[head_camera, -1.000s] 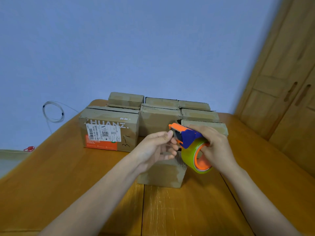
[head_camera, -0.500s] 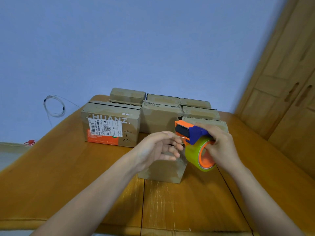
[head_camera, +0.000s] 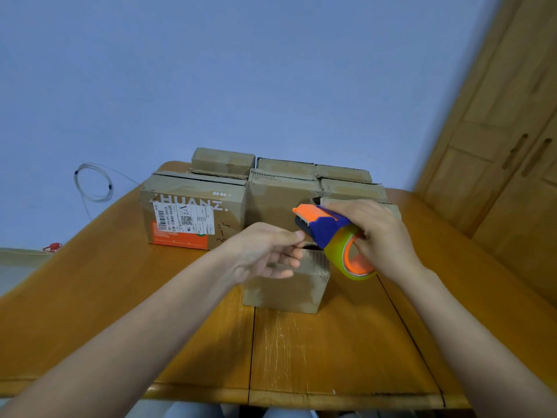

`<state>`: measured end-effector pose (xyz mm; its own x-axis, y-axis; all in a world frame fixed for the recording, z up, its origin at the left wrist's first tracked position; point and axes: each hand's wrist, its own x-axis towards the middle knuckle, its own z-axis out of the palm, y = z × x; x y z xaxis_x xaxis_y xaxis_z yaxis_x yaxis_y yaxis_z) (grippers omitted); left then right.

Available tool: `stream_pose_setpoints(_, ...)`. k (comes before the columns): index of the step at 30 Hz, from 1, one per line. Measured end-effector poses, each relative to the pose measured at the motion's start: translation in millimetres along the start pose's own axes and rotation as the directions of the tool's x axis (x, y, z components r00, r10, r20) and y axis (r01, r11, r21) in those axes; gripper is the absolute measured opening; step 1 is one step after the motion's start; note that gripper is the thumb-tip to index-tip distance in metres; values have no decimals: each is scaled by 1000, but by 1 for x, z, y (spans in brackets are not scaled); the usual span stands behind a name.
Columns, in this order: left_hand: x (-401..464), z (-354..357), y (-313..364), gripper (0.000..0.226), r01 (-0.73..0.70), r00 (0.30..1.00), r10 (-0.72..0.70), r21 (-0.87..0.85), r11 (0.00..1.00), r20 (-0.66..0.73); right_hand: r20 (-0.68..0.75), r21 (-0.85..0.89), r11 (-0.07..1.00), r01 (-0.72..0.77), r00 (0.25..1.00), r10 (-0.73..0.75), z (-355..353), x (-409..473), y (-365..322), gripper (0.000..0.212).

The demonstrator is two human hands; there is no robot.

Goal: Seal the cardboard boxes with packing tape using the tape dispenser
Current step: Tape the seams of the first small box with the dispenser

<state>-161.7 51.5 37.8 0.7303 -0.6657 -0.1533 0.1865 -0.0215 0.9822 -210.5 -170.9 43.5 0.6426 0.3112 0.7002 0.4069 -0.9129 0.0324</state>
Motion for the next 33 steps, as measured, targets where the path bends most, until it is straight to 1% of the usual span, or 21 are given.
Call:
stream_pose_setpoints(1, 0, -1, 1, 17, 14, 1000, -14, 17, 1000, -1, 9, -7, 1000, 14, 1000, -14, 0, 2, 1, 51)
stream_pose_setpoints(4, 2, -3, 3, 19, 76, 997, -77, 54, 996, 8, 36, -27, 999, 37, 999, -36, -2, 6, 3, 56)
stream_pose_setpoints(7, 5, -4, 4, 21, 131, 991, -133, 77, 988, 21, 34, -73, 995, 73, 997, -70, -4, 9, 1, 53)
stream_pose_setpoints(11, 12, -8, 7, 22, 159, 987, -160, 111, 981, -4, 61, -119, 987, 113, 992, -106, -3, 11, 3, 52)
stream_pose_setpoints(14, 22, -19, 13, 23, 170, 985, -168, 156, 973, -27, 86, -213, 971, 108, 992, -92, 5, 8, 17, 46)
stream_pose_setpoints(15, 26, -22, 15, 23, 165, 986, -162, 177, 970, -31, 105, -220, 970, 103, 991, -82, 9, 7, 22, 51)
stream_pose_setpoints(17, 32, -28, 19, 22, 149, 989, -142, 223, 963, -46, 151, -205, 975, 86, 987, -56, 14, 5, 31, 70)
stream_pose_setpoints(18, 34, -29, 20, 22, 144, 989, -135, 254, 956, -52, 156, -193, 978, 77, 987, -47, 16, 4, 32, 74)
stream_pose_setpoints(21, 41, -33, 22, 22, 149, 989, -136, 342, 928, -61, 184, -159, 984, 83, 981, -53, 18, -1, 33, 80)
stream_pose_setpoints(23, 39, -46, 24, 21, 143, 989, -115, 395, 907, -93, 231, -202, 976, 75, 972, -27, 14, -8, 41, 87)
stream_pose_setpoints(25, 29, -72, 23, 21, 142, 987, -97, 437, 888, -124, 267, -271, 961, 49, 963, 26, 2, -25, 63, 90)
stream_pose_setpoints(27, 15, -107, 19, 22, 165, 981, -106, 417, 894, -160, 280, -337, 941, 15, 956, 85, -15, -50, 90, 88)
stream_pose_setpoints(29, 4, -130, 12, 24, 199, 973, -130, 402, 894, -193, 276, -353, 935, -20, 953, 125, -27, -69, 103, 91)
stream_pose_setpoints(31, 3, -134, 5, 27, 208, 968, -134, 377, 903, -214, 267, -354, 934, -41, 953, 143, -27, -72, 105, 93)
stream_pose_setpoints(33, 6, -131, -1, 29, 190, 965, -112, 341, 920, -235, 257, -373, 928, -16, 959, 120, -24, -70, 106, 88)
